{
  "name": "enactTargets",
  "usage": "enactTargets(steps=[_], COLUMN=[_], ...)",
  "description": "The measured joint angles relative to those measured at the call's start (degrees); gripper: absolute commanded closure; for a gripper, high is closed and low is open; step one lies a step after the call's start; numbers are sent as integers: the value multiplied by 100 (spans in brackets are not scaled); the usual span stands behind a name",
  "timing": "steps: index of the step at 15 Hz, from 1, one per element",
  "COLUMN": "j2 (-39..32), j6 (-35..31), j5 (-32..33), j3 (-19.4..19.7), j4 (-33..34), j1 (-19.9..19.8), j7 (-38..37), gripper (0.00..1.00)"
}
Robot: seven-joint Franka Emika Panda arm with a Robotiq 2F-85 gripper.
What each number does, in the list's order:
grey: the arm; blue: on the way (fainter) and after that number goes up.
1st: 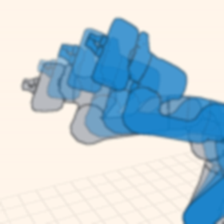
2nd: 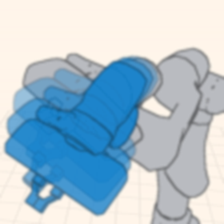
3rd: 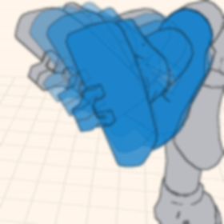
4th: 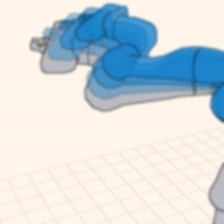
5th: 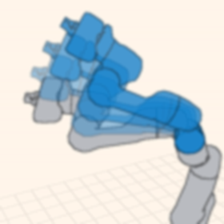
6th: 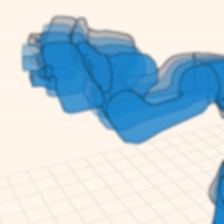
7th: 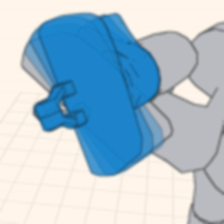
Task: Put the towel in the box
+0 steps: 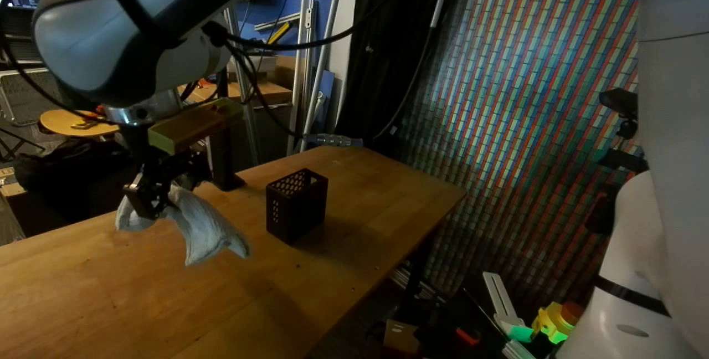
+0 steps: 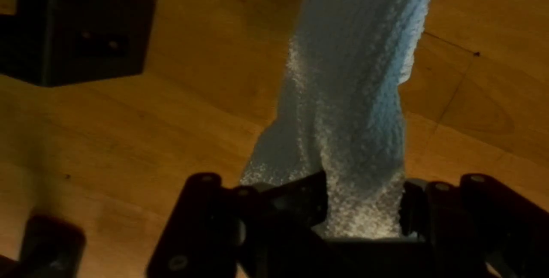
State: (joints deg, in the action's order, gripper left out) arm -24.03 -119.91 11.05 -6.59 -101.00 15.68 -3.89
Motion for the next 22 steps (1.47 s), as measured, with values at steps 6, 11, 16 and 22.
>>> enactTargets(steps=[6, 11, 16, 22], j2=[751, 1247, 1247, 1007], j6=[195, 176, 38, -371], j5=[344, 569, 583, 553], j3=[430, 697, 729, 708], j4=[-483, -1050, -1094, -1066], j1=[-600, -1201, -1453, -1470], j7=[132, 556, 924, 1085], gripper=[92, 92, 92, 92])
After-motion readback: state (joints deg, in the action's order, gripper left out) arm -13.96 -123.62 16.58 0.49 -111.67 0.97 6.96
